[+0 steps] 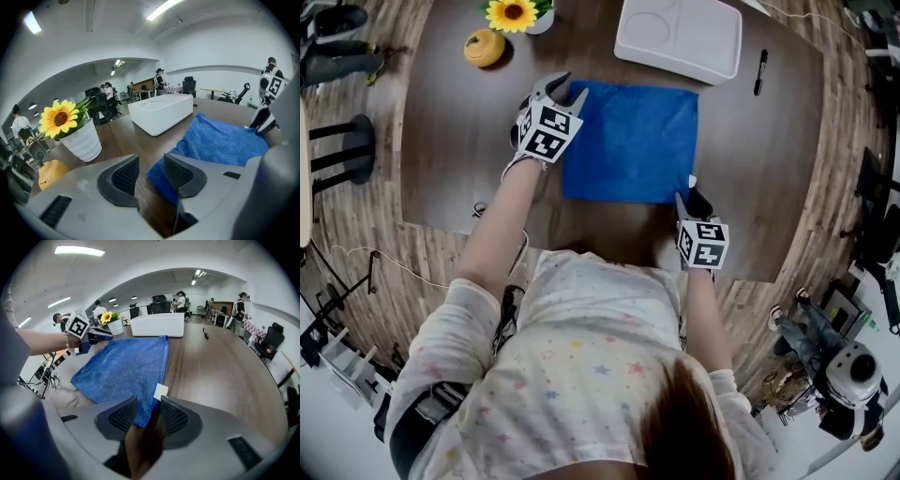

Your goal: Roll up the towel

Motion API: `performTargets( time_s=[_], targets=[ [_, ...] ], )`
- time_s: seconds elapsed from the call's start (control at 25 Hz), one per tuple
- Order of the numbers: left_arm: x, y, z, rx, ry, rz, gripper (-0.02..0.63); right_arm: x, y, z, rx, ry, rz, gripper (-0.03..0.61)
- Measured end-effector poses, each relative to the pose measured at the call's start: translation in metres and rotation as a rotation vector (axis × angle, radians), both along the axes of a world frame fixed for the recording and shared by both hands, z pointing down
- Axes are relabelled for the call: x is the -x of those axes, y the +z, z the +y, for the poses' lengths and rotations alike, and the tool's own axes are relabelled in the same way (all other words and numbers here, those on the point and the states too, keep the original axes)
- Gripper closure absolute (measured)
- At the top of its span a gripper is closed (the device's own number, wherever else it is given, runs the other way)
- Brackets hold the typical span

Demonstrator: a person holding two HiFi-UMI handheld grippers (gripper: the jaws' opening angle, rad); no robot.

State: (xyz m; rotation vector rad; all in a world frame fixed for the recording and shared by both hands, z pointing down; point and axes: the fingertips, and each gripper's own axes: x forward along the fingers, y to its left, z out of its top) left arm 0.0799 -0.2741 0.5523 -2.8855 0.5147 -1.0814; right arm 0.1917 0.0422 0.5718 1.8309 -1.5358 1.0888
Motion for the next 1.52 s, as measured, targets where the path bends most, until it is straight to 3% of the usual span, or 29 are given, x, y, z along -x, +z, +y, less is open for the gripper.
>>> performTargets(
  time_s=[0.24, 0.52, 1.08, 1.52],
  targets=[
    [-0.016, 0.027, 0.004, 0.044, 0.122, -0.107, 0.465, 0.004, 0.001, -0.001, -0.010, -0.003, -0.013, 0.451],
    [-0.012, 0.034, 0.018, -0.014, 0.182, -0.168, 0.580, 0.005, 0.001, -0.003, -0.022, -0.022, -0.036, 0.502],
    [0.051, 0.038, 0.036, -0.049, -0.032, -0.235, 0.583, -0.028, 0.001, -0.023, -0.001, -0.149, 0.013, 0.513],
    [0.109, 0.037, 0.082, 0.011, -0.189, -0.242, 0.584, -0.049, -0.002, -0.054, 0.031, -0.304, 0.089, 0.514]
  ],
)
